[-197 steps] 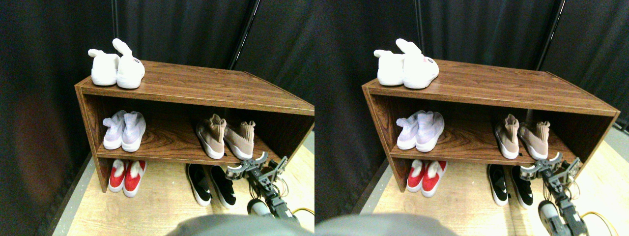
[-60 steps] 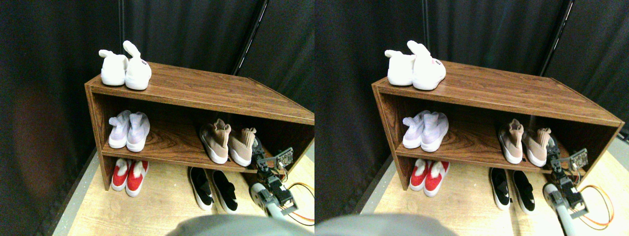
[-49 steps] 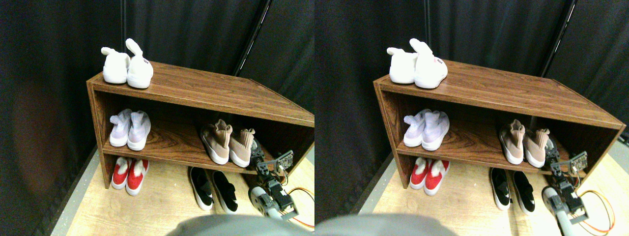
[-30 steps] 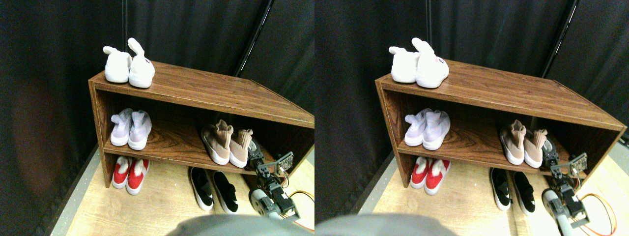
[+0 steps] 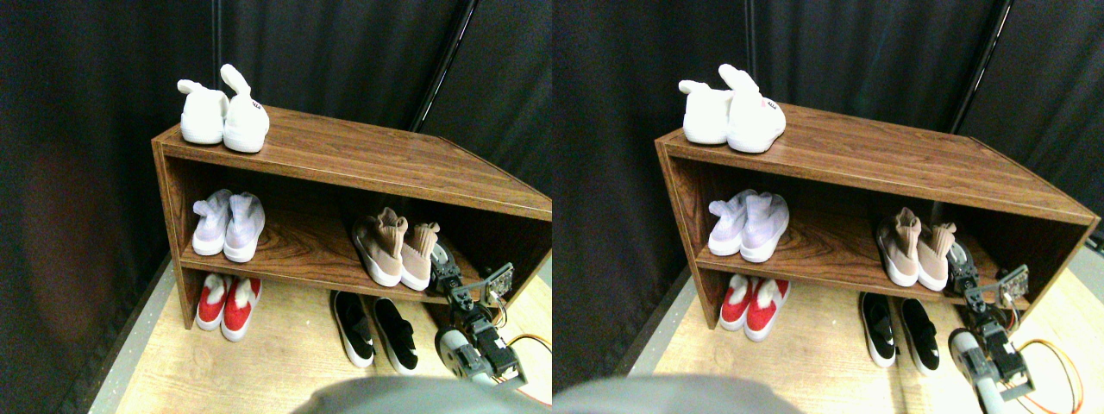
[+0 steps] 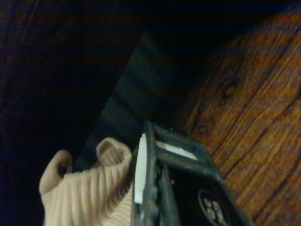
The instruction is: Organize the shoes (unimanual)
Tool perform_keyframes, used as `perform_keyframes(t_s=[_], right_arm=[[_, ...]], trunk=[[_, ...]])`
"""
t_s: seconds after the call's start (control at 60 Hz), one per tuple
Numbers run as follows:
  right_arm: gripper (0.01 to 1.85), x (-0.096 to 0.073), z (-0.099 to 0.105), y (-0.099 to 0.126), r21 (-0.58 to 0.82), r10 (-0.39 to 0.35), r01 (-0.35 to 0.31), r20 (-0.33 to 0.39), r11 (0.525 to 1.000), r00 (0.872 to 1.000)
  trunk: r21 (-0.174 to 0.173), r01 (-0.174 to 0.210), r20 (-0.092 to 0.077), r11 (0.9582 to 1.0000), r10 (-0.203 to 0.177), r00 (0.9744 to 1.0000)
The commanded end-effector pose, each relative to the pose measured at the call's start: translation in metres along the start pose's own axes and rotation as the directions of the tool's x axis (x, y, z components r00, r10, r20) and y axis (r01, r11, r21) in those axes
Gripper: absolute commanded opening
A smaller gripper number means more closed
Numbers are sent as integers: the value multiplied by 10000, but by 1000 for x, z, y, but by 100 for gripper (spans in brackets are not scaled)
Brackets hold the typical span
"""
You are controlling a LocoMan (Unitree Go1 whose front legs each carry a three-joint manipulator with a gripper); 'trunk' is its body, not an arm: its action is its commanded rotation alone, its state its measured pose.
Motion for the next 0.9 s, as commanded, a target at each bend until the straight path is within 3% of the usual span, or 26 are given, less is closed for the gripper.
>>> perform_keyframes(t_s=[0.017,0.15,0.317,0.433,0.667,0.783,0.9], right_arm=[[6,-2,-4,-3,-147,-337,338,33,9993,9994],[6,1,3,-7,-714,-227,233,90,9972,9997],[6,1,15,-7,-1148,-290,384,832,9926,9961],[6,1,27,-3,-1932,287,-77,1063,9811,9939],[6,-5,44,7,-1926,758,-520,1183,9799,9901],[6,-13,53,13,-2046,1323,-1120,887,9724,9872],[6,-35,56,25,-1562,1720,-1578,821,9750,9817]], trunk=[[-106,-103,-260,9999,100,9996],[-94,-96,-273,9999,94,9996],[79,101,-186,9999,-100,9998],[221,347,-171,9992,-344,9993],[336,606,-150,9976,-602,9981],[373,685,-123,9970,-681,9976],[378,714,-128,9967,-710,9974]])
